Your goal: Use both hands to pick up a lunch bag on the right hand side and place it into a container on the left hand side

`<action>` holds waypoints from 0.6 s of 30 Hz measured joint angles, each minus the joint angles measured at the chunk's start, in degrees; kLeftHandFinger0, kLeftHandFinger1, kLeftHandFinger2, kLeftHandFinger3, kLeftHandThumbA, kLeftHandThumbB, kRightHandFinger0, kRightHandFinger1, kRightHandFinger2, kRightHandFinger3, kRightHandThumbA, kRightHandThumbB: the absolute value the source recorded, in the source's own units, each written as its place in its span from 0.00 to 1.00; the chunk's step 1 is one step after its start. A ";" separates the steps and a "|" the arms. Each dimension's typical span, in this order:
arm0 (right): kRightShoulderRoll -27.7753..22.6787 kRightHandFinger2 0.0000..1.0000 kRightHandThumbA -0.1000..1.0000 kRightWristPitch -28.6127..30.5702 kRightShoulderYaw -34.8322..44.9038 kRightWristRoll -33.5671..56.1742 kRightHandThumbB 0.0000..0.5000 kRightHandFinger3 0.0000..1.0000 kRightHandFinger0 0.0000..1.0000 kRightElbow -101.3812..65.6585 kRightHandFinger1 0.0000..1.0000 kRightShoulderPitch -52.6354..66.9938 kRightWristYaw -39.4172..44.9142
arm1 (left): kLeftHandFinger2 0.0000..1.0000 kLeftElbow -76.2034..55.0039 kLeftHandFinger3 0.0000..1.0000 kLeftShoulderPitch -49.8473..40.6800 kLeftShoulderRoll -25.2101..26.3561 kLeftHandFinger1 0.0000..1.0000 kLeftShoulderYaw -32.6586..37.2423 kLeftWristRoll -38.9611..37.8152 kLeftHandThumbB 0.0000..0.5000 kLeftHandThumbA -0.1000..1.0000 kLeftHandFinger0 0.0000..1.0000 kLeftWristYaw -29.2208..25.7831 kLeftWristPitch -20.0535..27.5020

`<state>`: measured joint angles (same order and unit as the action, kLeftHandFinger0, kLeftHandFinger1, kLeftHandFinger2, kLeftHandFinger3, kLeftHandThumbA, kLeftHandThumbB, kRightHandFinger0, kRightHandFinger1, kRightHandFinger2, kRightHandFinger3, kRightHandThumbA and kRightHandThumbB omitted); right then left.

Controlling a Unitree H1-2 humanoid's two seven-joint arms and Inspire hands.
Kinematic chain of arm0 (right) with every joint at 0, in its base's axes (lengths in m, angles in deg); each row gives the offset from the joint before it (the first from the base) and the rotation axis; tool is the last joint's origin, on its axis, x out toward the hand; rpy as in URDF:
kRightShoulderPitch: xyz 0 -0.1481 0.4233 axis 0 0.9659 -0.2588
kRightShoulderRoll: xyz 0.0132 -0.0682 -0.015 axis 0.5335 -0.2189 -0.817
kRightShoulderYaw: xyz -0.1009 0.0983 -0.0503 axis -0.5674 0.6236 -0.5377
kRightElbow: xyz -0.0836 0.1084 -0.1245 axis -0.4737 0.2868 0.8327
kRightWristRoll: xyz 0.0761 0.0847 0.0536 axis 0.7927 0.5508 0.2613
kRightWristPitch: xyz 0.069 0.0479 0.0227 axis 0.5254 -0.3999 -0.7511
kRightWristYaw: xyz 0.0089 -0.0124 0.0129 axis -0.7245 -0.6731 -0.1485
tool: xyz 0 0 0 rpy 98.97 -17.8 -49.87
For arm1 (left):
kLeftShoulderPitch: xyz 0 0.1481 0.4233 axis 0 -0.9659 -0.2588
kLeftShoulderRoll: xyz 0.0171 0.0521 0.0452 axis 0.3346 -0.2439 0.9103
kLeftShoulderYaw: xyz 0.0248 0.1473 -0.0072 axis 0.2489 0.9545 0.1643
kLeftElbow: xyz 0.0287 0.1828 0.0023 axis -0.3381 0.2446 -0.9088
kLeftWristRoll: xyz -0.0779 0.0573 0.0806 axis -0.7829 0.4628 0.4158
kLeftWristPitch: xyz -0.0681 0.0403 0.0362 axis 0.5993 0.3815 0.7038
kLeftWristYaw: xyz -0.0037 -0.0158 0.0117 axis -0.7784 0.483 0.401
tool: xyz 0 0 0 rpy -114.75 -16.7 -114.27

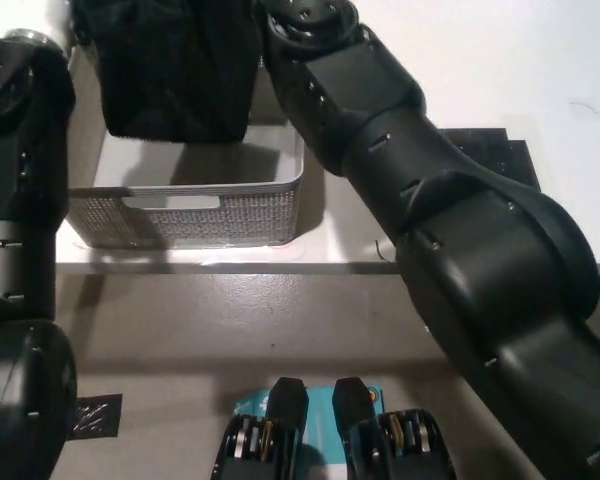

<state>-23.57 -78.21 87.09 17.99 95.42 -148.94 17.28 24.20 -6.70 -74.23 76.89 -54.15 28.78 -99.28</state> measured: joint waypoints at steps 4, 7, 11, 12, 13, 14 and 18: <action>-0.54 1.00 0.59 -0.66 -5.17 -3.06 0.22 1.00 1.00 0.40 1.00 1.00 -2.14 | 1.00 2.10 1.00 0.26 2.21 1.00 6.10 2.72 0.54 1.00 1.00 0.94 0.18; -0.80 1.00 0.48 -1.76 -11.51 -6.69 0.12 1.00 1.00 0.57 1.00 2.34 -5.49 | 1.00 3.73 1.00 0.23 4.59 1.00 12.26 6.24 0.75 1.00 1.00 1.21 0.33; -1.60 1.00 0.76 -2.36 -16.57 -9.60 0.18 1.00 1.00 0.60 1.00 4.32 -7.73 | 1.00 5.30 1.00 0.00 7.67 1.00 19.12 10.48 0.72 1.00 1.00 1.51 0.34; -2.47 1.00 0.80 -2.49 -18.89 -11.17 0.19 1.00 1.00 0.58 1.00 5.38 -8.62 | 1.00 5.96 1.00 -0.26 9.26 1.00 22.26 12.61 0.72 1.00 1.00 1.66 0.52; -2.78 1.00 0.88 -2.49 -19.56 -11.62 0.19 1.00 1.00 0.57 1.00 5.61 -8.85 | 1.00 6.08 1.00 -0.30 9.73 1.00 23.13 13.24 0.66 1.00 1.00 1.70 0.61; -3.68 1.00 0.88 -2.49 -21.08 -12.77 0.21 1.00 1.00 0.54 1.00 6.07 -9.32 | 1.00 6.38 1.00 -0.31 10.98 1.00 25.37 14.81 0.69 1.00 1.00 1.83 0.94; -7.43 1.00 0.93 -2.34 -25.23 -15.93 0.20 1.00 1.00 -1.24 1.00 7.26 -10.16 | 1.00 6.74 1.00 0.19 16.15 1.00 31.28 19.24 0.74 1.00 1.00 2.65 2.99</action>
<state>-31.00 -80.55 61.86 2.06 94.18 -141.68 7.12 30.94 -6.51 -58.08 108.18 -34.91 31.43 -96.29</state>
